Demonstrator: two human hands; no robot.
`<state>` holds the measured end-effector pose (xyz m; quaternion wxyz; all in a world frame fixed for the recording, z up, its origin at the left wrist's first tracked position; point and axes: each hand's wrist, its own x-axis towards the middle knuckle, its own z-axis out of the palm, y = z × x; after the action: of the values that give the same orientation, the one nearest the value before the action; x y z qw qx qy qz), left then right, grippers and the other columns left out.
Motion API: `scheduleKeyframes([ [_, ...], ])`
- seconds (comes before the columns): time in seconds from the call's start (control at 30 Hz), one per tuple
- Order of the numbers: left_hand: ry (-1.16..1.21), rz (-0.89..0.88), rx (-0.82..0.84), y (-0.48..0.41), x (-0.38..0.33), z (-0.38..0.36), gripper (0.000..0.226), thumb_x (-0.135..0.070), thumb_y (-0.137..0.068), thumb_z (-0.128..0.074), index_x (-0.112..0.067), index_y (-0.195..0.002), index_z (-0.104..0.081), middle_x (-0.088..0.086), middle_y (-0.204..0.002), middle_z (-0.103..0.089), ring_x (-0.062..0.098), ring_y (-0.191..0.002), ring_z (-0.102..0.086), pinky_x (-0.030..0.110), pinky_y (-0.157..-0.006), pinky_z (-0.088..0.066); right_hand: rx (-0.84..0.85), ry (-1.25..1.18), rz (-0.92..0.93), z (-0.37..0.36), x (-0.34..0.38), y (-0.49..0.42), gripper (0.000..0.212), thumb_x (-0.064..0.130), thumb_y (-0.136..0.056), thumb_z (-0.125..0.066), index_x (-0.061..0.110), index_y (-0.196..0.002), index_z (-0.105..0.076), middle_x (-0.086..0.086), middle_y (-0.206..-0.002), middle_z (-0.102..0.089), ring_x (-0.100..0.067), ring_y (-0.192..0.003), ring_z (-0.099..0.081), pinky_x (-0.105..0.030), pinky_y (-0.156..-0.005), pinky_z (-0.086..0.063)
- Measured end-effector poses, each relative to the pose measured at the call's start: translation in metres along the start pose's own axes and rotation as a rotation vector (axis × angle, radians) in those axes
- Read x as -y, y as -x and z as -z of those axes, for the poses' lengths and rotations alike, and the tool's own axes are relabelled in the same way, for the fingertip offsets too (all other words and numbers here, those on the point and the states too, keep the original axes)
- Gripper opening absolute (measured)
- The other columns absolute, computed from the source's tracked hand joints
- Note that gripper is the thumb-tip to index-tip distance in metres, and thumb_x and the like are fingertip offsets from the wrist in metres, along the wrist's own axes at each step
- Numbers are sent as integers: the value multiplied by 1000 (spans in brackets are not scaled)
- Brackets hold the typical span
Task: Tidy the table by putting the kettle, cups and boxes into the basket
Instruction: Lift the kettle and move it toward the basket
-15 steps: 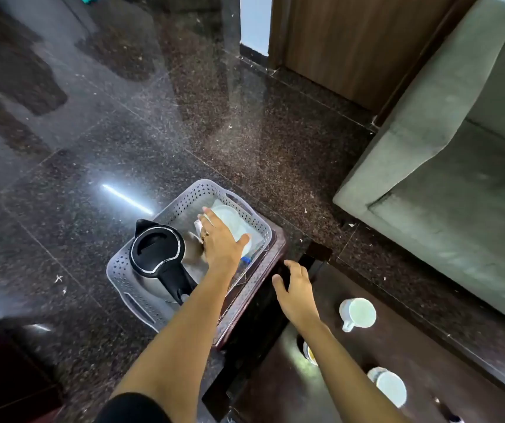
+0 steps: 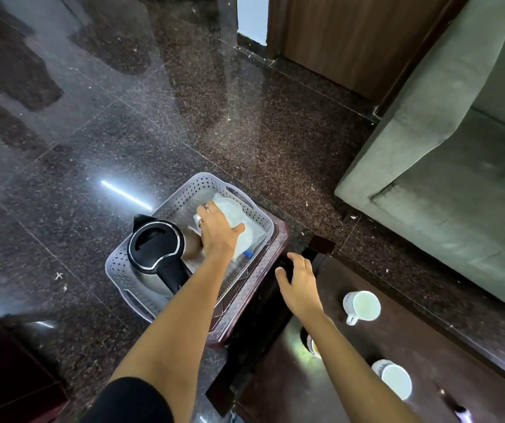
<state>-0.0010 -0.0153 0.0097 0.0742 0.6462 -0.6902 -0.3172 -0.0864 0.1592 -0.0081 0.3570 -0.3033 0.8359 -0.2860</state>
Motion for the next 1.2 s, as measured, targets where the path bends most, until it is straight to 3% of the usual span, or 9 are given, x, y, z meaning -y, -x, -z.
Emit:
scheduleKeyframes([
  [0.13, -11, -79, -28, 15, -9, 10, 85, -25, -73, -81, -2, -139, -31, 19, -136, -36, 38, -113, -53, 45, -91, -47, -34, 2, 12, 11, -4, 9, 46, 25, -98, -51, 9, -140, -40, -10, -143, -39, -25, -132, -41, -29, -104, -32],
  [0.27, -6, -178, -61, 41, -21, 18, 82, -22, -73, -80, -7, -138, -33, 12, -133, -38, 35, -111, -54, 45, -87, -47, -79, -9, 6, 24, -10, 27, 45, 24, -98, -51, 9, -139, -40, -11, -142, -39, -27, -131, -41, -33, -105, -34],
  [0.4, -28, -238, -31, 76, -37, 17, 90, -37, -67, -83, -10, -138, -35, 13, -133, -39, 37, -111, -55, 48, -86, -49, -117, -42, -4, 39, -18, 54, 44, 24, -98, -51, 9, -139, -41, -11, -141, -40, -28, -130, -42, -34, -104, -35],
  [0.53, -22, -305, 10, 128, -48, 4, 95, -36, -65, -83, -11, -141, -32, 12, -131, -39, 40, -112, -54, 50, -88, -48, -155, -72, -20, 57, -39, 91, 44, 24, -98, -51, 9, -138, -42, -12, -140, -41, -26, -129, -41, -31, -105, -32],
  [0.8, -68, -416, 118, 261, -53, -49, 93, -36, -61, -85, -11, -137, -37, 11, -127, -43, 33, -108, -57, 43, -83, -51, -296, -106, -124, 101, -125, 187, 37, 20, -95, -55, 8, -129, -50, -12, -127, -50, -29, -118, -50, -35, -102, -37],
  [1.2, -195, -597, 371, 428, -34, -157, 88, -42, -59, -85, -17, -131, -40, 5, -122, -41, 28, -105, -56, 40, -71, -51, -443, -169, -364, 132, -274, 307, 37, 19, -96, -53, 4, -129, -49, -18, -130, -48, -35, -119, -50, -38, -103, -38],
])
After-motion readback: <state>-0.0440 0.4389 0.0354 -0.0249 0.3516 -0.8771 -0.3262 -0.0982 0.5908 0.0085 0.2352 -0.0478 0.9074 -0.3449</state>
